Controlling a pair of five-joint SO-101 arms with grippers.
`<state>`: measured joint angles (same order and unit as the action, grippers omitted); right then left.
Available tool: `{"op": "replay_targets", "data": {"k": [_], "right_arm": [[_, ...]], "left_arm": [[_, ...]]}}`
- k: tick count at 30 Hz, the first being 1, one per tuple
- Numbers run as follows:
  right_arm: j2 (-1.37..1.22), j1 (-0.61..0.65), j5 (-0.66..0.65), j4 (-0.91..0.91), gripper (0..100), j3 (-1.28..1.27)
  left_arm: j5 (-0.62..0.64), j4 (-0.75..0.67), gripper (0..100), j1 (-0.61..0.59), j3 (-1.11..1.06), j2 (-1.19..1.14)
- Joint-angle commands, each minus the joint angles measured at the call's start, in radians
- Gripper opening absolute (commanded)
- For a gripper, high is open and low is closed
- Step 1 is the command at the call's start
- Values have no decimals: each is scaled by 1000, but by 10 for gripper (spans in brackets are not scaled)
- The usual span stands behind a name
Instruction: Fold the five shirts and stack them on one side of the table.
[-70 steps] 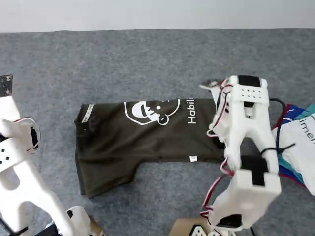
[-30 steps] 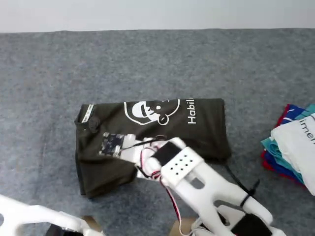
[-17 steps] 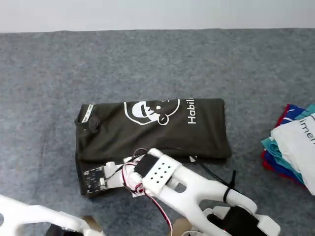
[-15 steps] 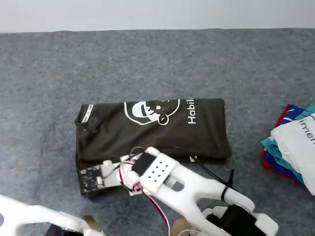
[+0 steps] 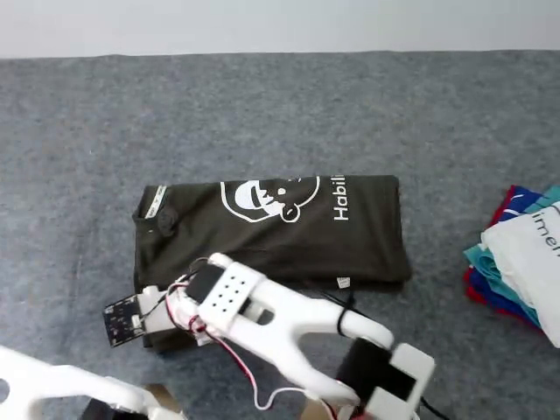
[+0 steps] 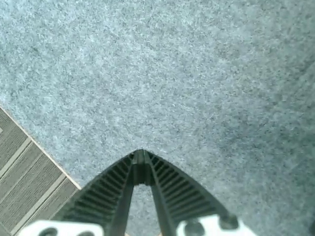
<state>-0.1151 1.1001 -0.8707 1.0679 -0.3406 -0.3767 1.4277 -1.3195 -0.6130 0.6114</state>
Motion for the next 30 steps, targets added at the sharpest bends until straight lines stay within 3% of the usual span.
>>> {"op": "replay_targets", "data": {"k": [1,22,30], "right_arm": [[-41,12,-6,-4,240,89],[-249,4,-9,13,237,287],[-186,-7,12,188,237,396]], "left_arm": [[0,-17,5,-2,4,25],[-6,-63,5,75,7,23],[-6,-66,5,75,7,23]]}}
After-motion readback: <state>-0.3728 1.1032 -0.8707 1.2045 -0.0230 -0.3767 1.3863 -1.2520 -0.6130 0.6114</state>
